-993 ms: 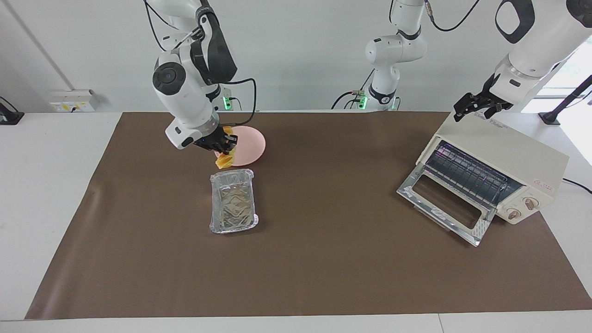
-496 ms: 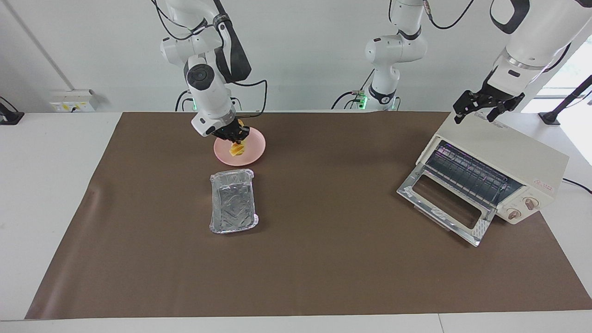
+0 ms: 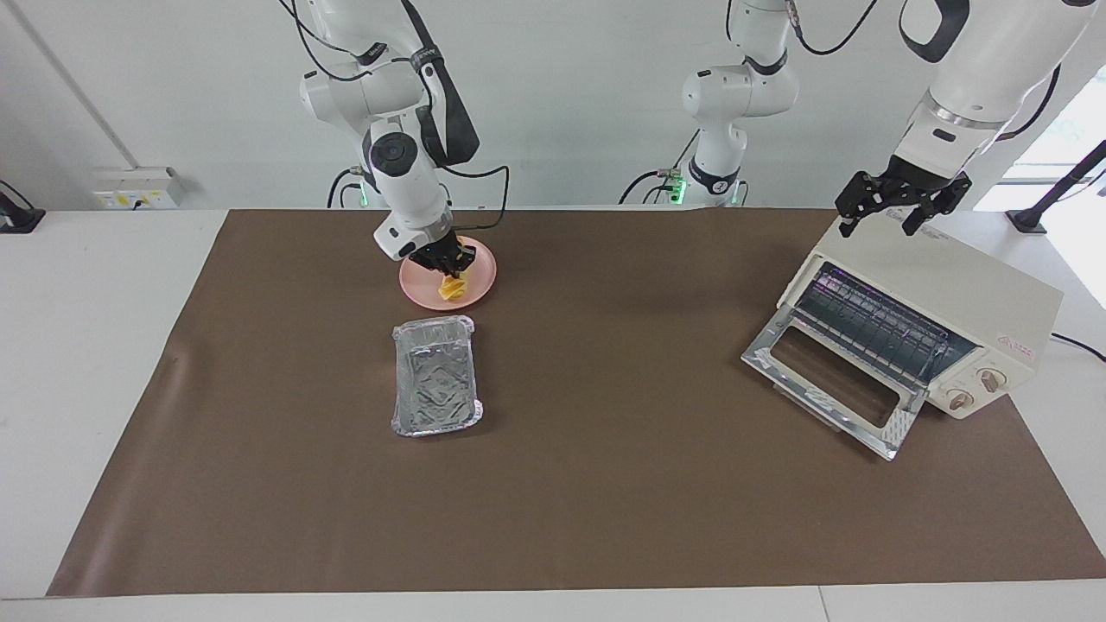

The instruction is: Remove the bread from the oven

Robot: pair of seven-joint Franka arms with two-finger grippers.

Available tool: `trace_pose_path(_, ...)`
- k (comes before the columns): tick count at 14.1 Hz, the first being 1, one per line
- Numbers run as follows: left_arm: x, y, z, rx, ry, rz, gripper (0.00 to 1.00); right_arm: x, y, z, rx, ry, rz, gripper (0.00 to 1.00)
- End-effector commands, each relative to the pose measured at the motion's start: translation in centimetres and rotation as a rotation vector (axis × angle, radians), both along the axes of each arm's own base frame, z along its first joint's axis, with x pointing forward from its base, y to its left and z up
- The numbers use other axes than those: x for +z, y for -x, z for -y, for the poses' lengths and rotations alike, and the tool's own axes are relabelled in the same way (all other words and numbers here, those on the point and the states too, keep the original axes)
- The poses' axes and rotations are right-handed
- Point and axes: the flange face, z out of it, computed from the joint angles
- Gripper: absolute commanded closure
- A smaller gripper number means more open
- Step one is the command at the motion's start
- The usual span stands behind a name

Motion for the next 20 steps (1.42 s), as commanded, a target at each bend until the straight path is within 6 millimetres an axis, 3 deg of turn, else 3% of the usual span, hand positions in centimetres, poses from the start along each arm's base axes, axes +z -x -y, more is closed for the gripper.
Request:
trace_pose_path(1,-0.1,0.3,0.1,-0.012,-0.003,0.009,0.00,-0.3,0.4,-0.1,-0.019,-0.006,0.006,0.26)
trace_pose_path(2,-0.1,0.3,0.1,-0.010,-0.003,0.009,0.00,-0.3,0.2,-0.2,-0.008,-0.008,0.007,0.00)
trace_pose_path(4,-0.1,0.3,-0.1,-0.006,-0.003,0.011,0.00,0.1,-0.3,-0.3,-0.010,-0.012,0.009,0.00)
trace_pose_path(6,-0.1,0.3,-1.1,0.013,-0.003,0.011,0.00,2.0,-1.5,-0.4,-0.013,-0.021,0.016,0.00)
trace_pose_path(8,-0.1,0.3,-1.2,0.016,-0.003,0.011,0.00,5.8,-3.6,-0.7,-0.016,-0.035,0.004,0.00)
trace_pose_path(11,-0.1,0.3,-0.7,0.007,-0.003,0.009,0.00,12.8,-6.9,0.7,-0.035,-0.049,0.040,0.00)
trace_pose_path(13,-0.1,0.3,-0.7,0.006,-0.003,0.011,0.00,16.8,-8.5,2.3,-0.047,-0.049,0.079,0.00)
trace_pose_path(16,-0.1,0.3,-1.0,0.011,-0.003,0.009,0.00,22.2,-10.9,5.7,0.093,-0.029,0.147,0.00)
trace_pose_path(20,-0.1,0.3,-1.1,0.013,-0.003,0.009,0.00,25.5,-13.4,11.3,0.275,0.045,0.188,0.00)
